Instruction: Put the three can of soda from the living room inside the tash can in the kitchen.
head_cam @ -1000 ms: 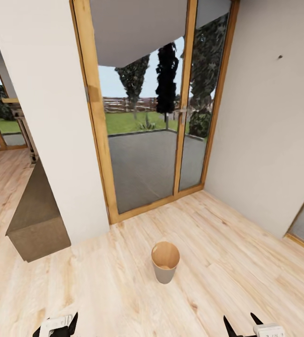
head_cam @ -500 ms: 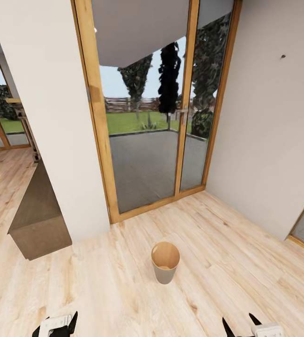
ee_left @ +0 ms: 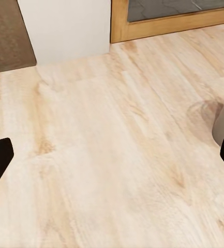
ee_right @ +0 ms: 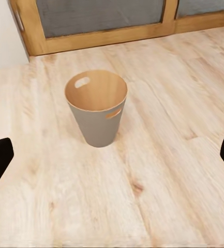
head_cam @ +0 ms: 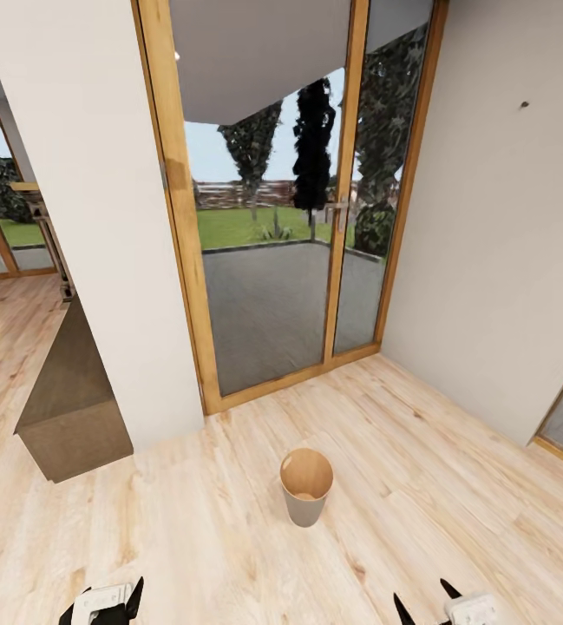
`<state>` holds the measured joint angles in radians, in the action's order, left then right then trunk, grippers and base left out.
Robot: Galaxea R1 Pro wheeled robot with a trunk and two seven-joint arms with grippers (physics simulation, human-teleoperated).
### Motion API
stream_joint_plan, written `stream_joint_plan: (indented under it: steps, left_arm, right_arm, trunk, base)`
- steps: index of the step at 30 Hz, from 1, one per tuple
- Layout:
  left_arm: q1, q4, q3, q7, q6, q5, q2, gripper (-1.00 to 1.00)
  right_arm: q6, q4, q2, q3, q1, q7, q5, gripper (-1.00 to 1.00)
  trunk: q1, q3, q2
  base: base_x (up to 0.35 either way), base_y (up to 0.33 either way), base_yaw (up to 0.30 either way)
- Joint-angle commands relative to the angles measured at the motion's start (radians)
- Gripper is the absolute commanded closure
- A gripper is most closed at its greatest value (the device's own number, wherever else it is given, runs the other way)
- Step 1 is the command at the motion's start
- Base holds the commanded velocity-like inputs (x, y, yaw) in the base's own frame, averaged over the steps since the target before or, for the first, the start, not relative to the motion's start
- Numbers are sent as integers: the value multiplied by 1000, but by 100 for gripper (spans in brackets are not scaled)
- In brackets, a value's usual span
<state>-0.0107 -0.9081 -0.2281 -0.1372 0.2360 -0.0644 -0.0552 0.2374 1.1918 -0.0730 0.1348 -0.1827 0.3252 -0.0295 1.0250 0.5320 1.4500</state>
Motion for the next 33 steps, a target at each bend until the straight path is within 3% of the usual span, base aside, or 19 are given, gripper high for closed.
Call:
stream_joint_plan:
  steps: [1, 2, 4, 5, 13, 14, 17, 18, 19, 22, 23, 26, 27, 28, 33]
  left_arm:
    - [0, 0, 0, 0, 0, 0, 0, -100]
    - [0, 1, -1, 0, -1, 1, 0, -100]
    - [1, 1, -1, 0, 0, 1, 0, -100]
    - [1, 1, -1, 1, 0, 1, 0, -100]
    - [1, 1, -1, 1, 0, 1, -1, -100]
    - [1, 1, -2, 1, 0, 1, -1, -100]
    - [1, 2, -2, 1, 0, 1, -1, -100]
    - [1, 2, -1, 1, 0, 1, -1, -100]
    - [2, 2, -1, 1, 0, 0, -1, -100]
    - [2, 2, -1, 0, 0, 0, -2, -100]
    - [1, 2, -1, 0, 0, 1, -2, -100]
    - [1, 2, -1, 0, 0, 1, -2, -100]
    - [1, 2, -1, 0, 0, 1, -2, -100]
    - [1, 2, -1, 0, 0, 1, -2, -100]
    - [1, 2, -1, 0, 0, 2, -2, -100]
  right_arm:
    - [-33, 8, 0, -10, 4, -1, 0, -100]
    - [-156, 42, -2, -38, 38, -3, -1, -100]
    - [-243, 68, -2, -52, 77, -3, -1, -100]
    - [-364, 103, -2, -69, 142, -4, -1, -100]
    - [-707, 139, -1, -98, 380, -6, 3, -100]
    - [-785, 125, -1, -113, 468, -6, 3, -100]
    - [-837, 101, -1, -144, 557, -6, 3, -100]
    - [-882, 74, -1, -166, 619, -7, 2, -100]
    - [-981, -4, -1, -193, 737, -8, -9, -100]
    - [-1035, -85, 1, -204, 818, -14, -22, -100]
    - [-1070, -196, 9, -209, 903, -37, -30, -100]
    - [-1089, -335, 21, -212, 992, -75, -34, -100]
    - [-1096, -439, 29, -213, 1048, -99, -36, -100]
    - [-1096, -439, 29, -213, 1048, -99, -36, -100]
    - [-1105, -745, 55, -214, 1197, -149, -39, -100]
  trunk:
    - [0, 0, 0]
    - [0, 0, 0]
    - [0, 0, 0]
    - [0, 0, 0]
    - [0, 0, 0]
    - [0, 0, 0]
    - [0, 0, 0]
    - [0, 0, 0]
    - [0, 0, 0]
    - [0, 0, 0]
    - [0, 0, 0]
    - [0, 0, 0]
    - [0, 0, 0]
    - [0, 0, 0]
    - [0, 0, 0]
  base:
    - [0, 0, 0]
    - [0, 0, 0]
    - [0, 0, 0]
    - [0, 0, 0]
    - [0, 0, 0]
    - [0, 0, 0]
    - [0, 0, 0]
    - [0, 0, 0]
    - [0, 0, 0]
    - [0, 0, 0]
    - [0, 0, 0]
    - [0, 0, 0]
    - [0, 0, 0]
    - [0, 0, 0]
    - [0, 0, 0]
